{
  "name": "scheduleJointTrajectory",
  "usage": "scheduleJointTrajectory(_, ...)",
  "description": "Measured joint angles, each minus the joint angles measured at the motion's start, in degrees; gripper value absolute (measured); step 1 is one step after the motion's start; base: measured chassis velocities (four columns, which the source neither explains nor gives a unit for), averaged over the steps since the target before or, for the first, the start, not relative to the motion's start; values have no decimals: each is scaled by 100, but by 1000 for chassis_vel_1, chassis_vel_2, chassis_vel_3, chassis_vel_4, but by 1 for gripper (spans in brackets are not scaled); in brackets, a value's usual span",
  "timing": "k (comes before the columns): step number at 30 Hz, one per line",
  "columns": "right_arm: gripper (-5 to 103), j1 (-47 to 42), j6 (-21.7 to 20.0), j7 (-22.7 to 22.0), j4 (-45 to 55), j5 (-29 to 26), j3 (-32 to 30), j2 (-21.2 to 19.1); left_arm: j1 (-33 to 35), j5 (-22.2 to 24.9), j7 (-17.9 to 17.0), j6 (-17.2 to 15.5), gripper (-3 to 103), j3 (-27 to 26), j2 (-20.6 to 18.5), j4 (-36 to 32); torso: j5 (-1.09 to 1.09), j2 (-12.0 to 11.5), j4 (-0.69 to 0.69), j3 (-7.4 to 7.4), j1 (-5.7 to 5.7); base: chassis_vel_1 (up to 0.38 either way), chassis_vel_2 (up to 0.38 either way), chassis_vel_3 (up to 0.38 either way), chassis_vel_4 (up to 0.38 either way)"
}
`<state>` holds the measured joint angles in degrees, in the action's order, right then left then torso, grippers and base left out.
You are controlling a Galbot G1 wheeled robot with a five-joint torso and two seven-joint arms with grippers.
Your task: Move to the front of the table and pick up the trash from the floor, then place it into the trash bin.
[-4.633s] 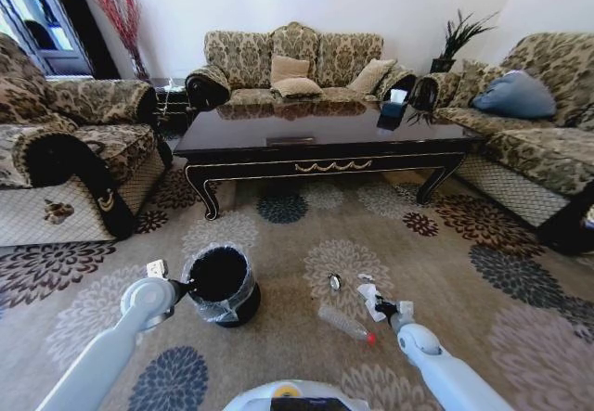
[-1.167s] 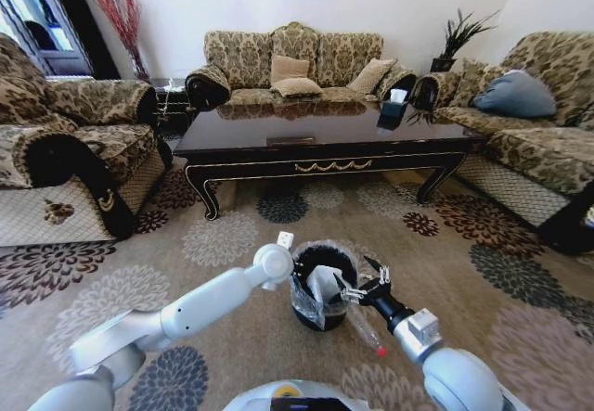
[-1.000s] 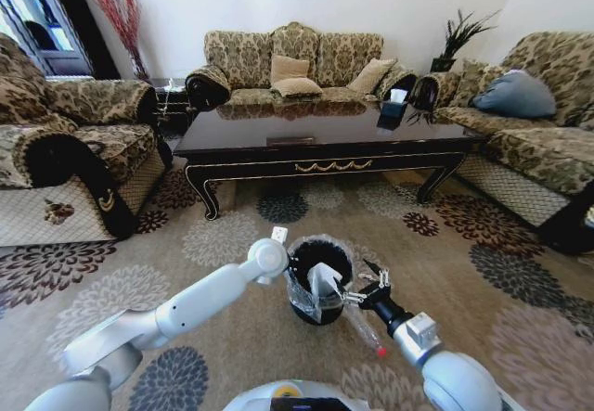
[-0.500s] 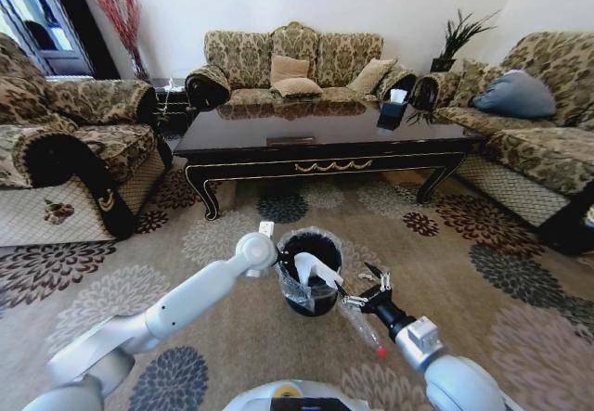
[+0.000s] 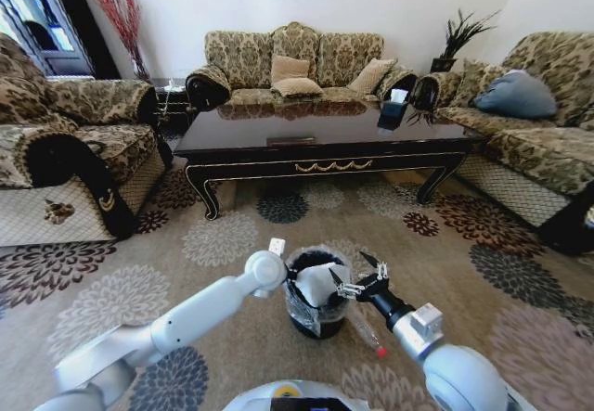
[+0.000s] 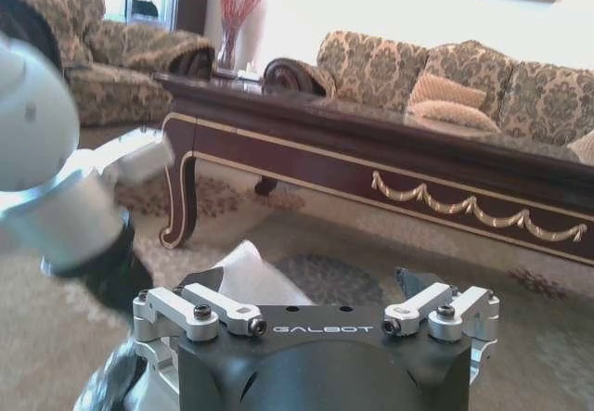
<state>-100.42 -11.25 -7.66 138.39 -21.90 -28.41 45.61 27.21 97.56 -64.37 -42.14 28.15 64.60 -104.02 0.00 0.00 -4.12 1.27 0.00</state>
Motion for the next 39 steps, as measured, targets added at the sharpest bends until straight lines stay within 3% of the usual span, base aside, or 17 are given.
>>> scheduleJointTrajectory(7,100,-118,137,49,-359,434,226,146,-95,194,-24,1,0,-83,-80,-238,0,0,1,0,0,0,0,0,0)
scheduleJointTrajectory(14,100,-62,155,49,-463,466,280,129,-41,268,-25,1,0,-274,-166,-276,0,0,2,0,0,0,0,0,0)
scheduleJointTrajectory(24,100,-283,218,60,-482,595,201,139,-83,548,1,3,0,-1142,-164,-78,-1,0,2,0,0,0,0,0,0)
scheduleJointTrajectory(32,100,-292,226,62,-429,506,80,118,48,511,69,3,0,-1326,-301,36,-2,0,0,0,0,0,0,0,0)
scheduleJointTrajectory(39,100,-41,217,37,-621,77,77,137,389,320,160,1,0,-1882,-659,193,-3,0,0,0,0,0,0,0,0)
